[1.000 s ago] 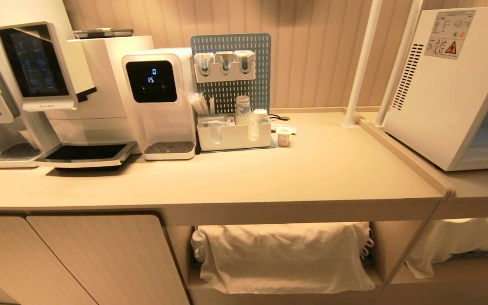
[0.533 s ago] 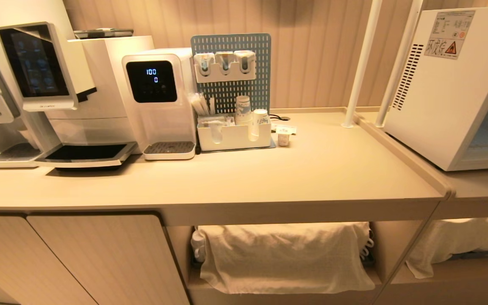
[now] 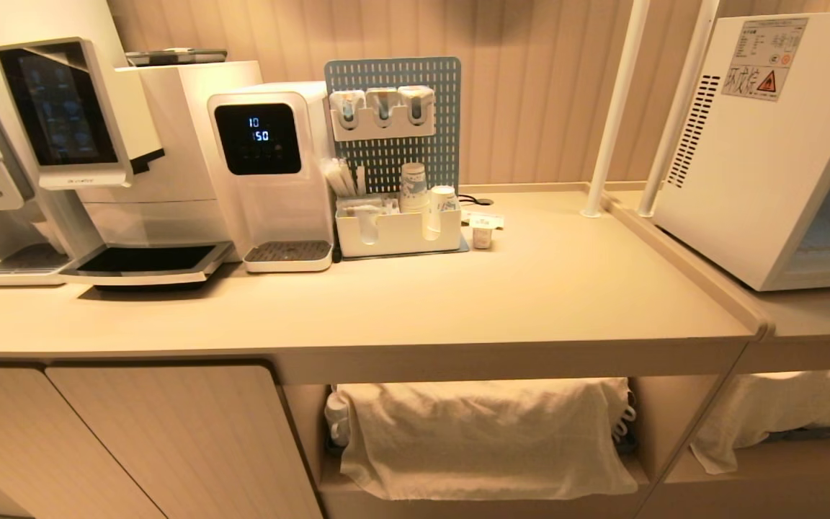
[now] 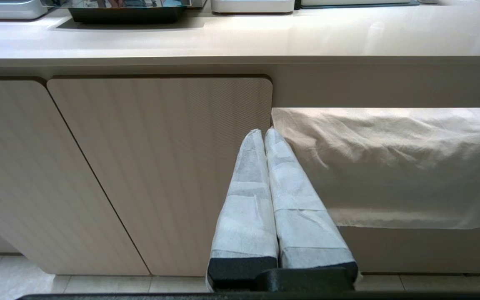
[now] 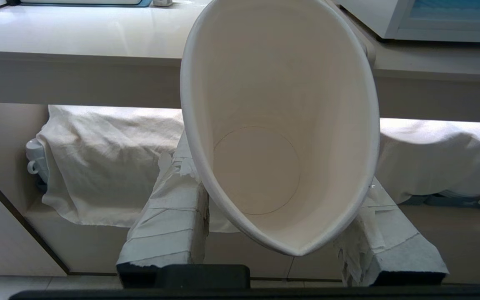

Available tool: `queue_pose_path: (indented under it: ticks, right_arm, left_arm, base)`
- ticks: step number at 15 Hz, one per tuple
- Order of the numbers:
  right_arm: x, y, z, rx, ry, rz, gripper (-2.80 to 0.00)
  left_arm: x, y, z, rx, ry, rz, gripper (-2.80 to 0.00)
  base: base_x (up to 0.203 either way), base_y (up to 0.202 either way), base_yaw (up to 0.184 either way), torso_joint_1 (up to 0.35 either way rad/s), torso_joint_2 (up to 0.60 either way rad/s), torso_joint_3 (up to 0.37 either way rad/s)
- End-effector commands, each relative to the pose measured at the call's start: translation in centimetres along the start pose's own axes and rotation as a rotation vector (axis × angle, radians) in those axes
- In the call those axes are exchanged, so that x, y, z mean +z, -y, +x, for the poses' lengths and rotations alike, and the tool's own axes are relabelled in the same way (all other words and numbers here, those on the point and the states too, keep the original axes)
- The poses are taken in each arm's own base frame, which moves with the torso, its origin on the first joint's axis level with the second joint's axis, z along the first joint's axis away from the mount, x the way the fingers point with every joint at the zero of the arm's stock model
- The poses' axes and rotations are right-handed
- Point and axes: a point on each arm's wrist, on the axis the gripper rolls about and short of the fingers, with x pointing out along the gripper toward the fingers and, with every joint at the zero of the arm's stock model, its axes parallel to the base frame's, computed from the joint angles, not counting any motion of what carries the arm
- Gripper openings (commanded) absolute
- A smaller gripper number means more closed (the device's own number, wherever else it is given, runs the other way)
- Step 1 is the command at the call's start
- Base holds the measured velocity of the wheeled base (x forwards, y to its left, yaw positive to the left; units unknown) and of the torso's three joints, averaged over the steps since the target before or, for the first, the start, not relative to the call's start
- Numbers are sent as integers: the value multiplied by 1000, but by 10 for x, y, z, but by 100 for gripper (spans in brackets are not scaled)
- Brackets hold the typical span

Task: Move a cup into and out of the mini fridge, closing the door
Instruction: Put the paper cup in the freezer

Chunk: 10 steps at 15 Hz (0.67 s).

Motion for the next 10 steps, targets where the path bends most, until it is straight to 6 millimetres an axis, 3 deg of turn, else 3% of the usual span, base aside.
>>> queue_pose_path:
  ticks: [1,10]
  right_arm:
    - [-5,0,1,3,-20,0,-280]
    - [-6,-1,1,6,-24,-4,-280]
  left_arm:
    - [0,0,0,0,-2,0,-280]
    - [0,0,0,0,-2,0,-280]
  base:
    - [0,0,0,0,0,0]
    - [0,0,0,0,0,0]
